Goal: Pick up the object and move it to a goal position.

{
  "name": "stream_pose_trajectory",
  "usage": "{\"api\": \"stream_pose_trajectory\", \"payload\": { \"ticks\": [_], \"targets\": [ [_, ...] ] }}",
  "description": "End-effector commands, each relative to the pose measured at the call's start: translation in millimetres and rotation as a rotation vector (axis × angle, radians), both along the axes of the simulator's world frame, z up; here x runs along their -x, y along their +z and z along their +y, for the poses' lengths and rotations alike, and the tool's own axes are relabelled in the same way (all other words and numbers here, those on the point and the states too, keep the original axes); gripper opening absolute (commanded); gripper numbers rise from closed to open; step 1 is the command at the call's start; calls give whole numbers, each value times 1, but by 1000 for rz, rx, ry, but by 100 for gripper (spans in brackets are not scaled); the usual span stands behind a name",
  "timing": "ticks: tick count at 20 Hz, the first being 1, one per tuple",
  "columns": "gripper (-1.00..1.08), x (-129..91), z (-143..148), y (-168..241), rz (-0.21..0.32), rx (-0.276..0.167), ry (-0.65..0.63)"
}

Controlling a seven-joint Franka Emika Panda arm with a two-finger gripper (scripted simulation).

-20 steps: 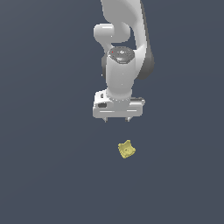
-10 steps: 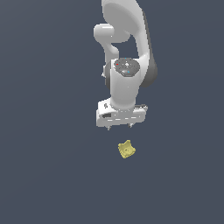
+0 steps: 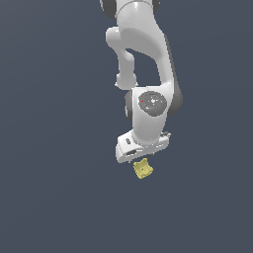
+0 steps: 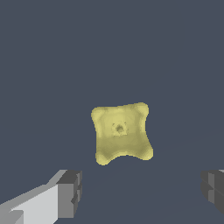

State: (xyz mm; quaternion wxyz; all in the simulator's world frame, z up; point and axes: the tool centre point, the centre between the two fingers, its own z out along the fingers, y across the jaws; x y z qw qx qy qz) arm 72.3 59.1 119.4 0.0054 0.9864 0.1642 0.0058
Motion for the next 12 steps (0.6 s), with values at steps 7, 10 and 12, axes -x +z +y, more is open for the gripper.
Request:
{"api": "stream_pose_trajectory", "payload": {
  "ticks": [7, 10, 12],
  "targets": [
    [100, -16, 12, -26, 12, -7, 93],
    [100, -18, 14, -29, 13, -8, 105],
    [100, -19, 14, -30, 14, -8, 107]
  ]
}}
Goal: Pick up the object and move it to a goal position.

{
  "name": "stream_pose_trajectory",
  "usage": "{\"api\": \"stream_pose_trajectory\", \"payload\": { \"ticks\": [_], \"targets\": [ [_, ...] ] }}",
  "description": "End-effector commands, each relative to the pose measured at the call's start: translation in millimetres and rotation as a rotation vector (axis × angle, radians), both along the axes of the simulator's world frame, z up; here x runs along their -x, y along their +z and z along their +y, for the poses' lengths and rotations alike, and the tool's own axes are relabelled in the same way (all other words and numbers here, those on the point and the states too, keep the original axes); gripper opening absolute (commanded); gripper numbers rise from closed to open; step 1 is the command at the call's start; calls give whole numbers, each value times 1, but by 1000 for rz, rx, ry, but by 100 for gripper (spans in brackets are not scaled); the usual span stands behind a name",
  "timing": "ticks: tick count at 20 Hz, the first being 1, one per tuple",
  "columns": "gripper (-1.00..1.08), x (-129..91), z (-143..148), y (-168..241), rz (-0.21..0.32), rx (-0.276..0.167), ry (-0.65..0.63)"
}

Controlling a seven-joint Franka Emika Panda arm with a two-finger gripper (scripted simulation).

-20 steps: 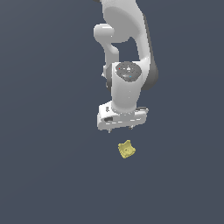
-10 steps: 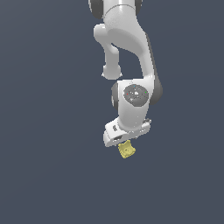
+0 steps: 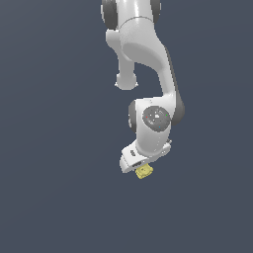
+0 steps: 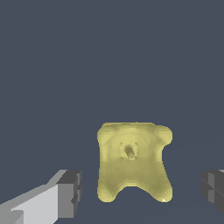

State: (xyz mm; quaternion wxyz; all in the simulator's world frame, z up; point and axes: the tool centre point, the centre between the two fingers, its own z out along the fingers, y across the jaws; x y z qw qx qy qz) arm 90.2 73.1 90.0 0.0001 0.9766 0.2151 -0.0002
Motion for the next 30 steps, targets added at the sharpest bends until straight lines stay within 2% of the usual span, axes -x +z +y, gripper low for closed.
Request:
{"api": "stream_pose_trajectory", "payload": {
  "ticks": [1, 6, 13, 19, 20, 30],
  "targets": [
    [100, 0, 0, 0, 0, 0, 0],
    [100, 0, 0, -11, 0, 0, 1],
    [100, 1, 0, -47, 0, 0, 3],
    [100, -1, 0, -51, 0, 0, 4],
    [-100, -1, 0, -51, 0, 0, 4],
    [-100, -1, 0, -51, 0, 0, 4]
  ]
}}
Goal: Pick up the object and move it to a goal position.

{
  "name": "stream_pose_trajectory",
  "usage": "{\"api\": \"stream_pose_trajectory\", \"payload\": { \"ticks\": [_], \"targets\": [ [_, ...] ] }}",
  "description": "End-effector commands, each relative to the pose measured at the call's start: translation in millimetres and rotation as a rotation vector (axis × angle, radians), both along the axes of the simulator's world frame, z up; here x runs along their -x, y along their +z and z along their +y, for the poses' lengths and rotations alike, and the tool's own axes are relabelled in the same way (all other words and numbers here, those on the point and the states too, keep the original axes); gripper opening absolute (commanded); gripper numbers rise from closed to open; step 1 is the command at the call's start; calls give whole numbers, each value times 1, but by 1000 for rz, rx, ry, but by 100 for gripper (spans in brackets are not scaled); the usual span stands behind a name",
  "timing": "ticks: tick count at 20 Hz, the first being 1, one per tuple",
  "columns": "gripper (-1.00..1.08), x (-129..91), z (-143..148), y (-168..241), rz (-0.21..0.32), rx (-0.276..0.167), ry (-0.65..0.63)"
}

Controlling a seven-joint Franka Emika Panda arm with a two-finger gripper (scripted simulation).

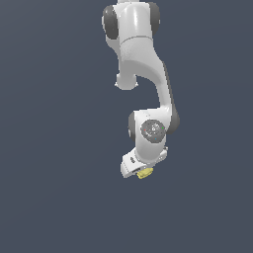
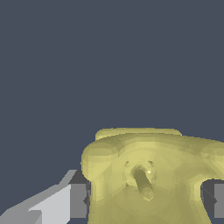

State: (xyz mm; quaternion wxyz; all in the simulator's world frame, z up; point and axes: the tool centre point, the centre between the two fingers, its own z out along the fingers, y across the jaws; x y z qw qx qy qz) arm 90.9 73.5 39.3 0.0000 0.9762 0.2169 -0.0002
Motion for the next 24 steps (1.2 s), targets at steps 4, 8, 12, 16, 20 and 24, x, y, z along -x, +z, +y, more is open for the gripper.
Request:
{"api": "stream_pose_trajectory", "payload": {
  "ticks": [4, 8, 12, 16, 20, 24],
  "targets": [
    [-100, 1, -2, 3, 0, 0, 0],
    [-100, 5, -8, 12, 0, 0, 0],
    [-100, 12, -19, 28, 0, 0, 0],
    [-100, 22, -34, 51, 0, 0, 0],
    [-100, 35, -55, 82, 0, 1, 0],
    [-100, 50, -80, 118, 0, 1, 0]
  ]
}}
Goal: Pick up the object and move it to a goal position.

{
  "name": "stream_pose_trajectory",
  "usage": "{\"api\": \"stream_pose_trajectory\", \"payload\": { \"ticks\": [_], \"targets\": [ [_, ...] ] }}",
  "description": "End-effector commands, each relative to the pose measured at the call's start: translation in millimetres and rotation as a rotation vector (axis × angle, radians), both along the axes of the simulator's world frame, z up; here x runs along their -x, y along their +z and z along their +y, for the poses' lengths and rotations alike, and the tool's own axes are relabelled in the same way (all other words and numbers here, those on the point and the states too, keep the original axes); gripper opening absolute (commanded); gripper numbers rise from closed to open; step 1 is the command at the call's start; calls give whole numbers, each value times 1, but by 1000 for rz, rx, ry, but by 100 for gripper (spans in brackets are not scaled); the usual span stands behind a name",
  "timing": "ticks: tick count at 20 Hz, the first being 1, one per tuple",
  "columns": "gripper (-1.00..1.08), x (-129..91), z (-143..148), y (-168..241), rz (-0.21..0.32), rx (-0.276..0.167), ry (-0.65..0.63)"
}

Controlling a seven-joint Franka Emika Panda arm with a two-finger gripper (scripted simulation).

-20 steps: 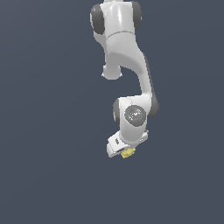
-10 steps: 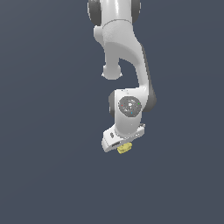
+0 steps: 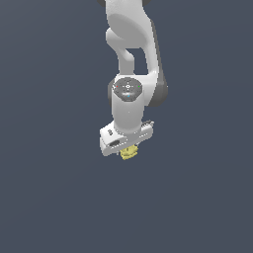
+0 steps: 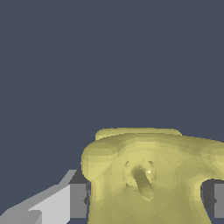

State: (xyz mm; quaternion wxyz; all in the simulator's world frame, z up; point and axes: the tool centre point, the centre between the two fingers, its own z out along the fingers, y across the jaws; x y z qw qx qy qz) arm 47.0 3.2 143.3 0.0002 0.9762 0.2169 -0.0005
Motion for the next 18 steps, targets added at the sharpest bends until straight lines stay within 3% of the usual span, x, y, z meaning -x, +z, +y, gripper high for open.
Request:
{"api": "stream_pose_trajectory", "payload": {
  "ticks": [1, 18],
  "targets": [
    [-100, 10, -16, 24, -1, 0, 0],
    [-100, 77, -128, 194, -1, -3, 0]
  ]
}}
